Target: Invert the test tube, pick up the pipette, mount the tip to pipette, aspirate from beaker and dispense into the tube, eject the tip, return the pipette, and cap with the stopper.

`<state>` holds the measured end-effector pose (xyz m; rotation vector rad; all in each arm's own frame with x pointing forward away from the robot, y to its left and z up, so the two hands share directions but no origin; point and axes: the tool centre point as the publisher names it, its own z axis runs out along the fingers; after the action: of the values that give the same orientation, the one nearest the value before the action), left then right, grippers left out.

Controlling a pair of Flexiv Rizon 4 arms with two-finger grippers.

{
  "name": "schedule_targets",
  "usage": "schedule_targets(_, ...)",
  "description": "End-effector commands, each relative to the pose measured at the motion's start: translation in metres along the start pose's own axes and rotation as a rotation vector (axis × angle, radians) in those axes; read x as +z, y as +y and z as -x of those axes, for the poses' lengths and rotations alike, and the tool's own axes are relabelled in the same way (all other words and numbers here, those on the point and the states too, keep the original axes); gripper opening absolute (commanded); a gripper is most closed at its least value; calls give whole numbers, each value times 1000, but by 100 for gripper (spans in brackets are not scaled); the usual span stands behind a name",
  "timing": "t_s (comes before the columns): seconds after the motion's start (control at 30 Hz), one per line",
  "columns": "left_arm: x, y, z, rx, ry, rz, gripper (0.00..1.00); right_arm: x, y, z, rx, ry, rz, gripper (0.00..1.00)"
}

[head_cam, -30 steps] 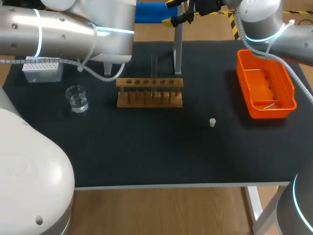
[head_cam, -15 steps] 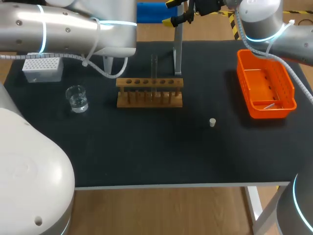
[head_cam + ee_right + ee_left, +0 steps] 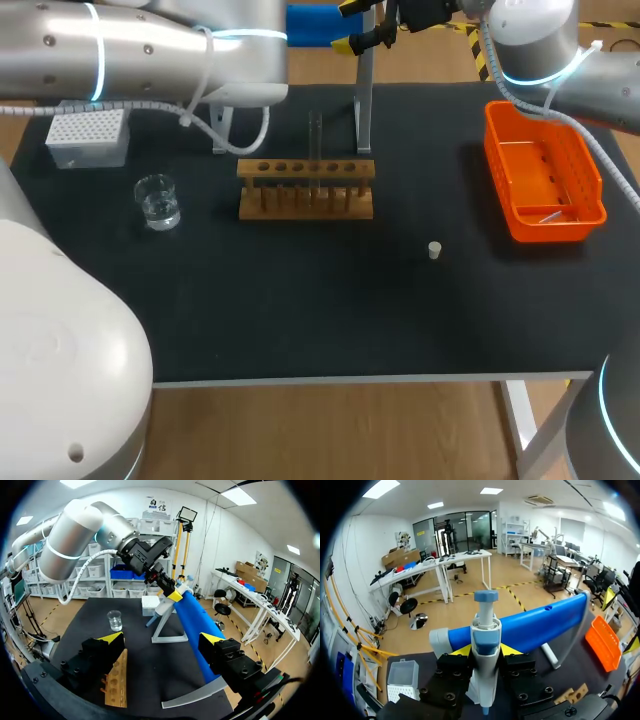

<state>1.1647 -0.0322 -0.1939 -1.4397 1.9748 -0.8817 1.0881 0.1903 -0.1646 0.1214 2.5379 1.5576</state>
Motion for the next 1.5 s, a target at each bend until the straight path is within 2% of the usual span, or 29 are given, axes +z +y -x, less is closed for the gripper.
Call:
schedule_targets(0.03, 2, -1, 0, -2, 1, 21, 0, -1, 1, 2, 1, 6, -5, 100)
schedule_targets(0.27, 2, -2, 0, -3, -12, 26, 0, -1, 1, 2, 1, 6, -5, 100)
schedule_targets(0.4, 0, -5, 0, 2, -46, 51, 0, -1, 1, 2, 1, 6, -5, 100)
schedule_targets(1.03, 4, -13, -9, 3, -112, 152, 0, -1, 1, 2, 1, 6, -5, 100)
schedule_targets(1.5, 8, -2, -8, -33, -120, 196, 0, -1, 1, 2, 1, 6, -5, 100)
